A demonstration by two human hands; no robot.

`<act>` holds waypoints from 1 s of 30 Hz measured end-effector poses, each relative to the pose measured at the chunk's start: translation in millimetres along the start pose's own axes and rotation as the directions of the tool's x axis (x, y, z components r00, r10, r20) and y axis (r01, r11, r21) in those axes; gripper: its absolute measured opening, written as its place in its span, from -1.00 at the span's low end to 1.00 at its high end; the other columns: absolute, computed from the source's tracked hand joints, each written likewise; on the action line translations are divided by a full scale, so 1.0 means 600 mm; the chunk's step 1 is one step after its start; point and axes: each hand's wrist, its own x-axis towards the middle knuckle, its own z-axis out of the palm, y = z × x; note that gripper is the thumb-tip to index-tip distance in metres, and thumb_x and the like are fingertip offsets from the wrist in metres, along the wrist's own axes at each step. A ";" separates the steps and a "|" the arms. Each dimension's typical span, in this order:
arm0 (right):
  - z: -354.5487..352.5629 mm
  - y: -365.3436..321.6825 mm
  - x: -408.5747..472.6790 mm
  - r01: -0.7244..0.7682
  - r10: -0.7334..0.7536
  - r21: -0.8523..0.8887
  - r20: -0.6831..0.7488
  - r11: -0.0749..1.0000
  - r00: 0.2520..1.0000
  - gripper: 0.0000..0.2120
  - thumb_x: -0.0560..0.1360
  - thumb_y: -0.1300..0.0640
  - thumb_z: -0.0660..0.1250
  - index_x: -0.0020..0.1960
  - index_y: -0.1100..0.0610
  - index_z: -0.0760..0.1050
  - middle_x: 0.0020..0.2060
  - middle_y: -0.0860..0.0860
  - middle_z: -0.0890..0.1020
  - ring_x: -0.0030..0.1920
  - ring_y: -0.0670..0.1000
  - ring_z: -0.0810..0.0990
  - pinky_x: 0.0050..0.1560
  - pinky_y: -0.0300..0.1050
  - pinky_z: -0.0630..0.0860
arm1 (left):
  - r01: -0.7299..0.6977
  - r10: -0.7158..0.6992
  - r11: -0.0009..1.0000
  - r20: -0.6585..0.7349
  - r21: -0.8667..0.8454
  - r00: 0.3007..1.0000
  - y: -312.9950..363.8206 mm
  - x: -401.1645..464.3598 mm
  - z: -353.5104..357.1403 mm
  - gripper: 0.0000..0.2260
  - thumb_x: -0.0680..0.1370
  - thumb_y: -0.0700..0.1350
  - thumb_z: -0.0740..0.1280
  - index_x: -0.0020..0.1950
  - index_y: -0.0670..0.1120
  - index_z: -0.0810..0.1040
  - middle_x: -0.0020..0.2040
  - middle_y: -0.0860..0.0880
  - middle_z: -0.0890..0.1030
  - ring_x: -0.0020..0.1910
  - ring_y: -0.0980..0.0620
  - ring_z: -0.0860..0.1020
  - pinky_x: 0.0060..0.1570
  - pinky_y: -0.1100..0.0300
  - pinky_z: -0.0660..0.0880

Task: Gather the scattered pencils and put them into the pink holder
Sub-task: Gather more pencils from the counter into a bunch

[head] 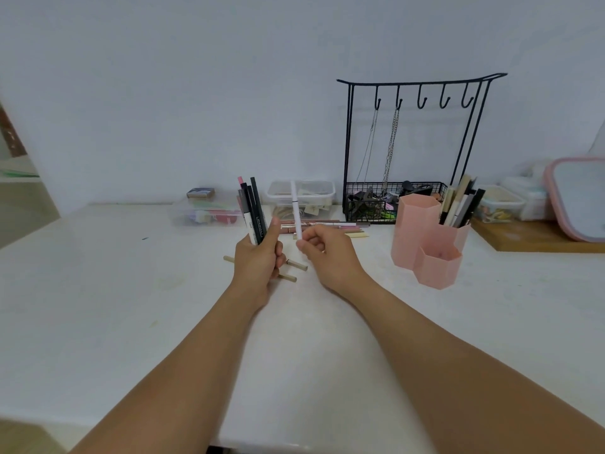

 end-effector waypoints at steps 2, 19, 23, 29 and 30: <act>0.005 -0.008 -0.004 0.034 -0.034 0.009 0.011 0.999 0.999 -0.94 0.53 0.17 0.40 -0.12 0.08 0.56 -0.27 -0.09 0.56 -0.33 -0.19 0.46 -0.24 -0.39 0.40 | -0.010 0.010 1.000 0.000 -0.009 1.000 -0.001 0.002 -0.001 -0.64 0.54 0.13 0.45 -0.26 -0.05 0.42 -0.42 -0.01 0.43 -0.51 0.08 0.37 -0.55 0.29 0.28; 0.018 -0.041 -0.042 0.029 -0.046 0.265 0.056 0.964 0.997 -0.84 0.42 0.41 0.44 -0.19 0.16 0.62 -0.38 -0.06 0.61 -0.40 -0.23 0.53 -0.28 -0.36 0.45 | -0.122 0.121 0.992 0.033 0.024 0.992 -0.005 -0.010 0.004 -0.83 0.49 -0.13 0.54 -0.12 -0.16 0.59 -0.35 -0.04 0.65 -0.41 0.08 0.62 -0.48 0.26 0.49; 0.007 -0.043 -0.035 -0.073 0.023 0.337 0.151 0.939 0.988 -0.86 0.42 0.42 0.45 -0.17 0.20 0.64 -0.36 0.04 0.64 -0.37 -0.15 0.56 -0.29 -0.33 0.47 | -0.105 0.101 0.988 0.046 0.113 0.994 -0.013 0.000 0.005 -0.83 0.51 -0.08 0.45 -0.13 -0.18 0.60 -0.32 -0.17 0.63 -0.37 -0.07 0.61 -0.35 0.05 0.59; -0.060 0.036 0.002 -0.176 0.130 -0.416 -0.136 0.892 0.982 -0.70 0.54 0.16 0.34 0.26 0.11 0.55 0.20 0.04 0.61 0.17 0.04 0.54 0.20 -0.07 0.47 | -0.058 0.056 0.997 0.026 0.042 0.998 -0.005 0.000 0.003 -0.86 0.60 -0.13 0.37 -0.12 -0.11 0.46 -0.41 -0.03 0.50 -0.51 0.05 0.47 -0.59 0.24 0.39; -0.065 0.046 0.005 -0.205 0.163 -0.459 -0.130 0.864 0.978 -0.64 0.56 0.18 0.29 0.35 0.13 0.48 0.29 0.08 0.53 0.26 0.12 0.47 0.24 -0.04 0.43 | -0.048 0.047 0.998 0.020 0.036 0.999 -0.004 0.003 0.002 -0.86 0.60 -0.13 0.37 -0.11 -0.10 0.46 -0.41 -0.02 0.50 -0.51 0.05 0.46 -0.59 0.25 0.35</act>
